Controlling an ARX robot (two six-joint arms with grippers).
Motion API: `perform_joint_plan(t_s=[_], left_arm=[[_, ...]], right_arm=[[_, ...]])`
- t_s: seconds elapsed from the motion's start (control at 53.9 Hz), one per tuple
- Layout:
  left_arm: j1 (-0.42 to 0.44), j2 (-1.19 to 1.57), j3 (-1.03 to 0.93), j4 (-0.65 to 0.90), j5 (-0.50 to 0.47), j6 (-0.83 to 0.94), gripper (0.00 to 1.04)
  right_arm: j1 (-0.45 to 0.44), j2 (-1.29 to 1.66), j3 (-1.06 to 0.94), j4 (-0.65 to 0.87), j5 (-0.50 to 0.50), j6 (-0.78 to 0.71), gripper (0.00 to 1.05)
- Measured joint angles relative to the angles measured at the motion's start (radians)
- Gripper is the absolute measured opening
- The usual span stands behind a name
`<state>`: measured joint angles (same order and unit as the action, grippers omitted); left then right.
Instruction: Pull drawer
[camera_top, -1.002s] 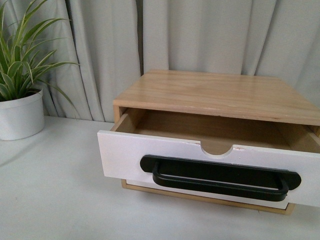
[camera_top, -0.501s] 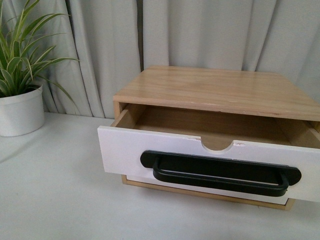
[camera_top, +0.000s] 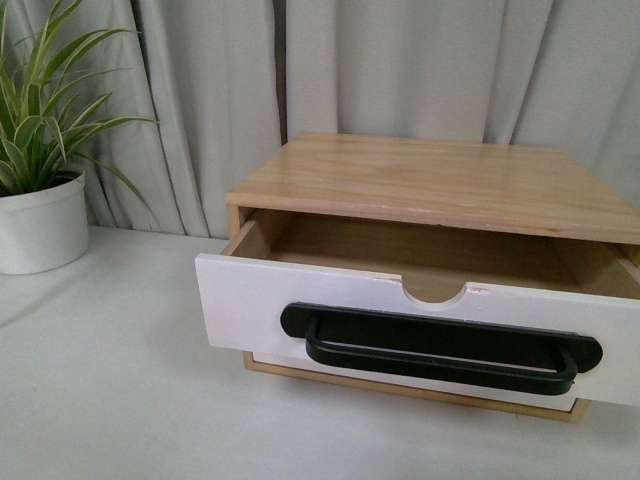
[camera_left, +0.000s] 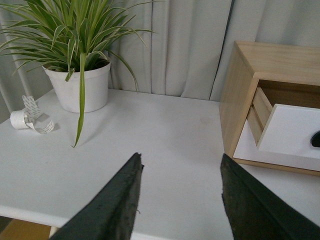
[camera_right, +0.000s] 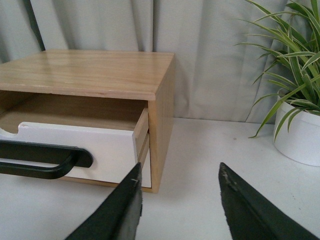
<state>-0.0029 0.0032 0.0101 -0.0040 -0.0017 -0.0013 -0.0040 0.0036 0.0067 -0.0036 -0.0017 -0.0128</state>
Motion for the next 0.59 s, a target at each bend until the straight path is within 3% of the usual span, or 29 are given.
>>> perform_joint_plan(t_s=[0.241, 0.278, 0.594], left_arm=[[0.0, 0.0, 0.0, 0.0, 0.0, 0.0, 1.0], [0.0, 0.0, 0.0, 0.0, 0.0, 0.0, 1.0], [0.0, 0.0, 0.0, 0.0, 0.0, 0.0, 0.99]], right_arm=[[0.0, 0.0, 0.0, 0.0, 0.0, 0.0, 0.92], [0.0, 0.0, 0.0, 0.0, 0.0, 0.001, 0.98], [0.0, 0.0, 0.0, 0.0, 0.0, 0.002, 0.96]])
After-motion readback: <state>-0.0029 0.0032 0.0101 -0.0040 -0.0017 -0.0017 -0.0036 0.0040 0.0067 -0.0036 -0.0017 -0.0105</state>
